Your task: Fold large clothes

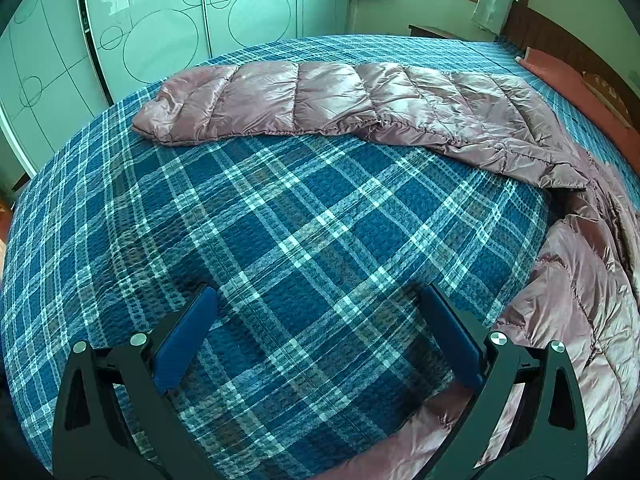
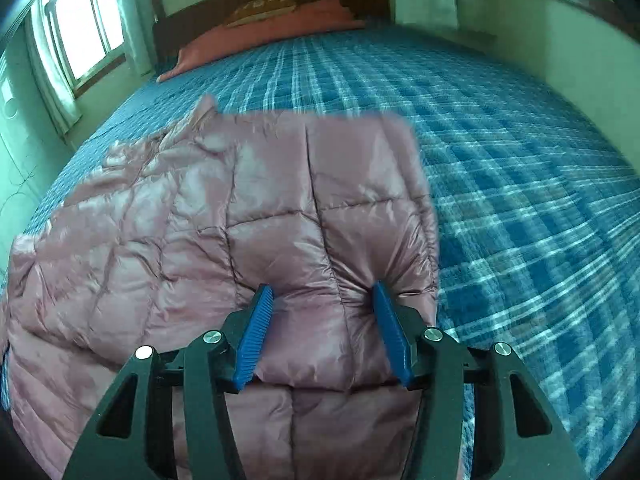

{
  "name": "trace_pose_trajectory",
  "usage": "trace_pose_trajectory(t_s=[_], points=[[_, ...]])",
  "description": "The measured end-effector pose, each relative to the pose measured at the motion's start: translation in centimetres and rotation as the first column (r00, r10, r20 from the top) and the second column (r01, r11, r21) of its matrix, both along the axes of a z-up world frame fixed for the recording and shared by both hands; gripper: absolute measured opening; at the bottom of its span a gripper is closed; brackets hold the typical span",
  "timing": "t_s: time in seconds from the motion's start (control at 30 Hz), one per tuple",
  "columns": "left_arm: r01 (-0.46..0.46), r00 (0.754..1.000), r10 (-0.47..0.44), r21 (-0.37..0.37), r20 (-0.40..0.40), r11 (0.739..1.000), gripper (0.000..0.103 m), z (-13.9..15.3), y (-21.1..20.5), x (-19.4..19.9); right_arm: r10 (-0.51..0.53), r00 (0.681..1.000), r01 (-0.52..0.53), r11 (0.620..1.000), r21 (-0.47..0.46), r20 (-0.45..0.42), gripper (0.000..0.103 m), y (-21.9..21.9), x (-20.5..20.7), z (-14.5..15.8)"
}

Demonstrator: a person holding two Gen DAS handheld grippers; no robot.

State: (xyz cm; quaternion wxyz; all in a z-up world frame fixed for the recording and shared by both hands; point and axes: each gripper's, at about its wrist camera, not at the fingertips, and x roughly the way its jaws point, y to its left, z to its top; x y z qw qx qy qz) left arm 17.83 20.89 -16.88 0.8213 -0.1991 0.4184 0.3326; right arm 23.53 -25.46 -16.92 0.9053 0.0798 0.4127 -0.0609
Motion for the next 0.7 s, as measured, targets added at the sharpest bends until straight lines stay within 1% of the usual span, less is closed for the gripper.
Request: trace_pose_trajectory(t_s=[0.03, 0.07, 0.13, 0.23, 0.27, 0.33, 0.37, 0.4, 0.47, 0.53, 0.57, 0.6, 0.67, 0.7], points=[[0.000, 1.000, 0.000, 0.001, 0.000, 1.000, 0.101, 0.0, 0.0, 0.0, 0.008, 1.000, -0.008, 1.000, -0.012, -0.001, 0.054, 0.2, 0.2, 0.4], [0.000, 1.000, 0.000, 0.001, -0.001, 1.000, 0.101, 0.0, -0.1, 0.0, 0.010, 1.000, -0.010, 1.000, -0.012, 0.017, 0.054, 0.1, 0.5, 1.1], [0.000, 1.000, 0.000, 0.002, -0.001, 1.000, 0.101, 0.0, -0.1, 0.0, -0.011, 0.999, 0.010, 1.000, 0.017, 0.052, 0.054, -0.5, 1.5, 2.2], [0.000, 1.000, 0.000, 0.004, -0.002, 1.000, 0.101, -0.1, -0.1, -0.1, -0.053, 0.996, 0.051, 0.998, 0.030, 0.066, 0.054, -1.8, 4.0, 2.8], [0.000, 1.000, 0.000, 0.004, -0.002, 1.000, 0.101, 0.0, -0.1, 0.0, -0.063, 0.996, 0.061, 0.998, 0.028, 0.060, 0.054, -2.0, 4.9, 2.6], [0.000, 1.000, 0.000, 0.005, -0.003, 1.000, 0.101, 0.0, -0.1, 0.0, -0.081, 0.997, 0.081, 0.996, 0.034, 0.009, 0.056, -2.3, 6.9, 1.3], [0.000, 1.000, 0.000, 0.005, -0.003, 1.000, 0.101, 0.0, -0.1, 0.0, -0.076, 0.997, 0.077, 0.996, 0.050, -0.023, 0.060, -2.3, 7.6, 0.4], [0.000, 1.000, 0.000, 0.004, -0.003, 1.000, 0.101, 0.0, -0.1, 0.0, -0.071, 0.997, 0.072, 0.996, 0.046, -0.024, 0.062, -2.2, 7.8, 0.0], [0.001, 1.000, -0.001, 0.004, -0.002, 1.000, 0.101, 0.0, -0.2, 0.0, -0.064, 0.998, 0.064, 0.998, 0.003, -0.019, 0.062, -1.5, 7.4, 0.9], [0.001, 1.000, -0.001, 0.004, -0.001, 1.000, 0.101, 0.0, -0.2, 0.0, -0.059, 0.998, 0.059, 0.998, 0.025, 0.010, 0.062, -0.8, 5.8, 1.8], [0.001, 1.000, -0.001, 0.005, -0.001, 1.000, 0.101, 0.0, -0.2, 0.0, -0.053, 0.998, 0.052, 0.998, 0.044, 0.028, 0.063, -0.4, 4.7, 2.1], [0.001, 1.000, -0.001, 0.006, -0.002, 1.000, 0.101, 0.0, -0.1, -0.1, -0.045, 0.998, 0.043, 0.998, 0.051, 0.038, 0.067, 0.1, 3.8, 2.3], [0.001, 1.000, -0.001, 0.005, -0.002, 1.000, 0.101, 0.0, -0.2, 0.0, -0.022, 0.999, 0.019, 0.998, 0.055, 0.045, 0.068, 1.3, 2.4, 1.8], [0.001, 1.000, -0.001, 0.004, -0.001, 1.000, 0.101, 0.0, -0.1, -0.1, -0.007, 0.999, 0.005, 0.999, 0.052, 0.035, 0.068, 1.9, 2.1, 1.2]])
